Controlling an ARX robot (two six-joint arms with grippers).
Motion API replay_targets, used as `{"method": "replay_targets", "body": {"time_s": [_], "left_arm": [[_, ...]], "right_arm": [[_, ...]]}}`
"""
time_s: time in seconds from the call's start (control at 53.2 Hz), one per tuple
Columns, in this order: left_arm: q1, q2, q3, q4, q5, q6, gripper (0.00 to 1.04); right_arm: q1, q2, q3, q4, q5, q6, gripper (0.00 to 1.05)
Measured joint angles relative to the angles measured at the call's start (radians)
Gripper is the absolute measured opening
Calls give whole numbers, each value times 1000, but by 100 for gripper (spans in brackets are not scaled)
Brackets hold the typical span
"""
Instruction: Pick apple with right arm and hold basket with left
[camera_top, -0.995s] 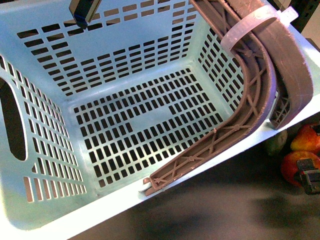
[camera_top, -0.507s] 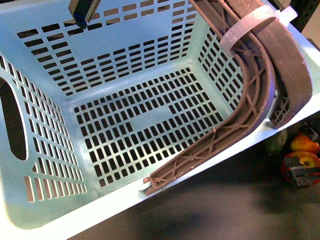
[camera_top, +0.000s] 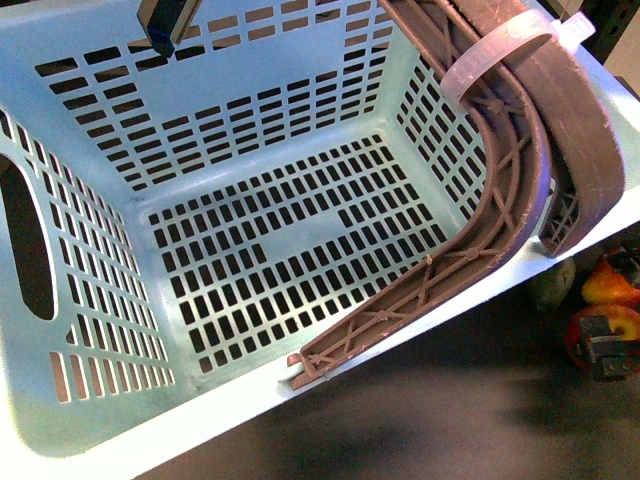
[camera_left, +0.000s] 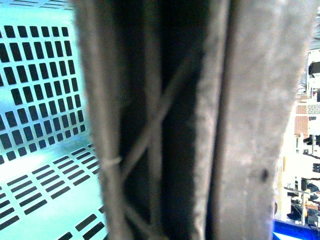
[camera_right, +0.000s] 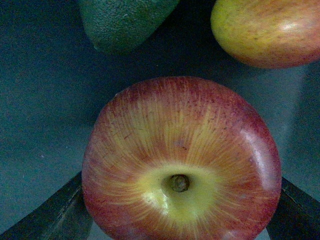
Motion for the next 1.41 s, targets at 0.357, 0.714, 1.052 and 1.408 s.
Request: {"method": "replay_targets", "body": {"time_s": [0.357,0.714,1.052,1.408], "left_arm": [[0,0,0,0,0,0,15],[0,0,0,0,0,0,15],[0,0,0,0,0,-1,15],[0,0,0,0,0,0,15]], "right_arm": [[-61,-360,-217,40,-95,49,80],[61,-1012,-216,-196,-111,214,80],[383,-1088,-177,-196,-24,367,80],[540,-980,-171,-156,29,389,80]]}}
